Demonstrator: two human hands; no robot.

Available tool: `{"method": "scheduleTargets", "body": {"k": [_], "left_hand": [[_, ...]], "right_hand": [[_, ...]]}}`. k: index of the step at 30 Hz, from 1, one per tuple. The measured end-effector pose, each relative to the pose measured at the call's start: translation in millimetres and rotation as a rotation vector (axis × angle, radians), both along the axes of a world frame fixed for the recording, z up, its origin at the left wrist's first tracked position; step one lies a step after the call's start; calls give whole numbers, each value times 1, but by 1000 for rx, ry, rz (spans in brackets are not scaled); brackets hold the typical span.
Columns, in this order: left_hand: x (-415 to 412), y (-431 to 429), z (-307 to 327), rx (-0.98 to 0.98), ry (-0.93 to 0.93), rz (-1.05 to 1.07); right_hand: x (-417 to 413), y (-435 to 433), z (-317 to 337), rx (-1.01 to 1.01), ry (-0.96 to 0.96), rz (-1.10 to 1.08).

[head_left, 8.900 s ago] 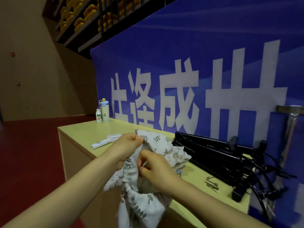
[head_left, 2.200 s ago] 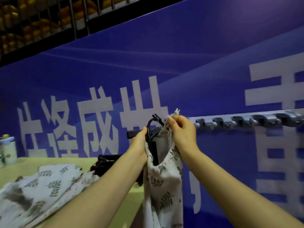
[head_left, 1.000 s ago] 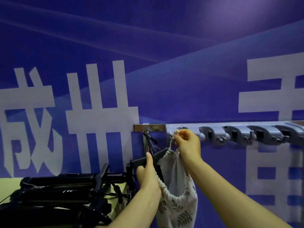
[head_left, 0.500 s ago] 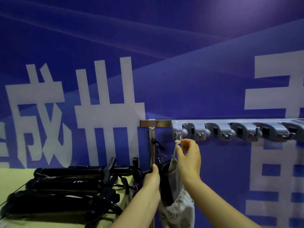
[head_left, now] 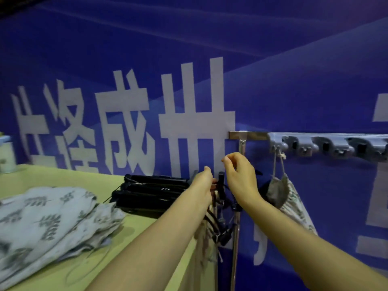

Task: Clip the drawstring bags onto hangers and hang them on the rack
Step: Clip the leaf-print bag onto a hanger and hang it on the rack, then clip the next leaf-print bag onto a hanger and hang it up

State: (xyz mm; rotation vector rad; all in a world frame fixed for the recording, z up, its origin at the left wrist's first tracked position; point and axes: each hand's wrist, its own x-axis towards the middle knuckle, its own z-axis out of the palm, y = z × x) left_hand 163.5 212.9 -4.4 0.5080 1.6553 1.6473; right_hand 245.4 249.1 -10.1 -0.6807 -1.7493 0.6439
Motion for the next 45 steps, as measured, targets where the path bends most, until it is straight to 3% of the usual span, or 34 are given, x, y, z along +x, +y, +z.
{"method": "scheduleTargets", "body": {"k": [4,10,13,18,24,36,45], "left_hand": [[-31,-57,2,70,-19,81],[-85,-138,-17,20,204,283],[-105,-172,-34,-77,318,305],[-127,-214,-58,-209,530,375],[-144,-228,-77,-283,607,393],[-165,-215,-93,-435,1087,483],[-177,-207,-100,-338,1117,491]], "right_hand": [[-29,-42,-8,-8,-137,138],[-66,-94,-44,24,-835,403],[-78,-113,-64,135,-962,344],[-93,-122,-90,158,-938,302],[-108,-110,-103,193,-832,175],[-134,-89,-121,74,-779,298],[-141,-77,-121,43,-736,335]]}}
